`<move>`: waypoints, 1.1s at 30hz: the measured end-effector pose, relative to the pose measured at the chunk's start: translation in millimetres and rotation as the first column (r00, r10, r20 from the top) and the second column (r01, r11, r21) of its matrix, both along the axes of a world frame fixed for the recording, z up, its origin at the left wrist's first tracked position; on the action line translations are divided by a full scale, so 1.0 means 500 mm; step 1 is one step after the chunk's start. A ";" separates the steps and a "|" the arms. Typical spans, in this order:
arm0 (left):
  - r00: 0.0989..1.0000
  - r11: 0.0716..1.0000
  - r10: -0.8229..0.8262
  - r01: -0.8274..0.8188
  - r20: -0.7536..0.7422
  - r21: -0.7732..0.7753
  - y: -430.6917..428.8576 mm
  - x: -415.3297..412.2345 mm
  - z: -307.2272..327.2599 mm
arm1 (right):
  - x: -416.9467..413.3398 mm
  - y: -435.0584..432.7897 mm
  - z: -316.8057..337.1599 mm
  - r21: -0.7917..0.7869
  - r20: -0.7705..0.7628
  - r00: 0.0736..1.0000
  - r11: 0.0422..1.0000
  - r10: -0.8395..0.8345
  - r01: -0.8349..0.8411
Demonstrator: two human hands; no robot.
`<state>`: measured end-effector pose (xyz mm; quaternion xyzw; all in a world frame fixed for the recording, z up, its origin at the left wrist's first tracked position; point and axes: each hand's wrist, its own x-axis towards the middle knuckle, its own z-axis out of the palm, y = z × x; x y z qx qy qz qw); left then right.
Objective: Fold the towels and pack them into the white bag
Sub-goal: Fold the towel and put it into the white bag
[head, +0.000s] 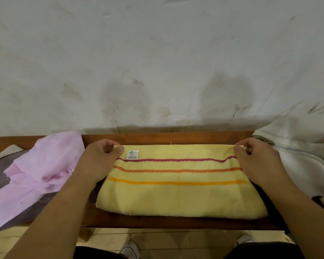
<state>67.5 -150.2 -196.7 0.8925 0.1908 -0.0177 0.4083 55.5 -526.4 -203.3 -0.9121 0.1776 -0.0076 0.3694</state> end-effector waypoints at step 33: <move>0.820 0.668 -0.550 0.547 -0.160 0.506 -0.161 -0.079 -0.042 | -0.082 0.146 -0.022 -0.401 -0.231 0.860 0.760 0.455 -0.510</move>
